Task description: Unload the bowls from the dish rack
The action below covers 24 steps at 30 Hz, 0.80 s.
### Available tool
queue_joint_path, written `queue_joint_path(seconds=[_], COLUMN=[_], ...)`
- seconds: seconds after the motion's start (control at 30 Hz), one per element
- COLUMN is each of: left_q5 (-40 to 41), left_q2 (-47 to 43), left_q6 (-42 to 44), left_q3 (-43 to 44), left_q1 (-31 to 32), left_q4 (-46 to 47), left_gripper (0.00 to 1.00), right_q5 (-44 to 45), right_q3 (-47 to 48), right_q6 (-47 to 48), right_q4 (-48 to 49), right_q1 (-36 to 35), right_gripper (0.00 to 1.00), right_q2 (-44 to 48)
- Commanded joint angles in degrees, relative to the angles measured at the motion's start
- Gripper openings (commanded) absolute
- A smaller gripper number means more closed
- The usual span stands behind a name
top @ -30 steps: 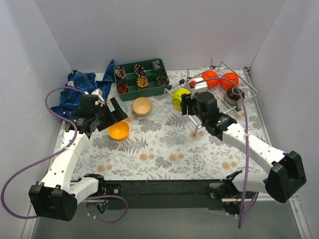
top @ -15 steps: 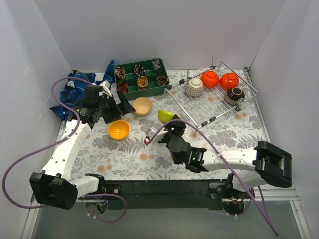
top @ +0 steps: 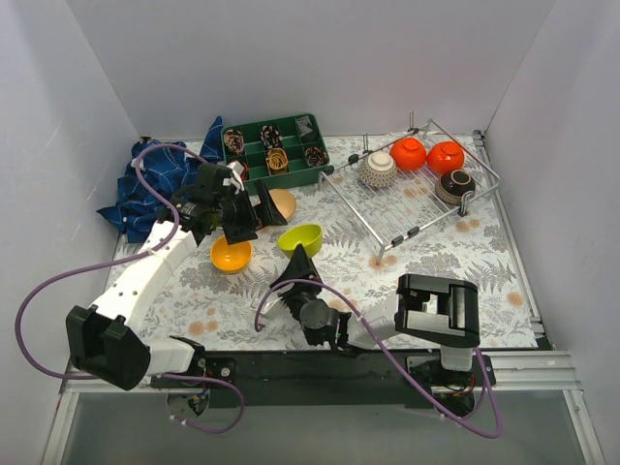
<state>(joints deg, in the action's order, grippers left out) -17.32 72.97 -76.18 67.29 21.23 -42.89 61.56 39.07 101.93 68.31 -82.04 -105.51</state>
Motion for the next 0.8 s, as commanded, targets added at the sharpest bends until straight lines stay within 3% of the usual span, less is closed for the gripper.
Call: queue_joint_path(seconds=[0.0,0.23,0.37,0.4,0.6,0.77], left_q5=[0.54,-1.22,-3.24,-3.51,-5.97,-7.90], left_q2=[2.17,4.46,4.90,4.90,4.99,4.64], left_q6=[-0.20,0.60,0.33,0.16,-0.19,-0.81], left_q3=[1.01,-4.26,-5.67,-5.85,-7.25,-8.05], left_q1=[0.39,0.83,1.09,1.26,1.79,1.97], left_q4=[-1.48,-1.58,-0.17,0.26,1.14,1.67], left_gripper=[0.98,0.85,0.69,0.61,0.37,0.00], right_q5=[0.32,0.49,0.67,0.75,0.93,1.28], right_q3=[4.79,5.23,5.31,5.32,5.75,5.58], right_q6=[4.77,4.33,4.24,4.24,4.33,4.42], right_q4=[40.23,40.23,40.23,40.23,40.23,40.32], right_q1=[-1.10,-1.37,-1.46,-1.46,-1.54,-1.72], right_gripper=[0.02,0.02,0.02,0.02,0.03,0.04], right_q2=[-0.04,-1.01,-1.53,-1.54,-1.89,-2.24])
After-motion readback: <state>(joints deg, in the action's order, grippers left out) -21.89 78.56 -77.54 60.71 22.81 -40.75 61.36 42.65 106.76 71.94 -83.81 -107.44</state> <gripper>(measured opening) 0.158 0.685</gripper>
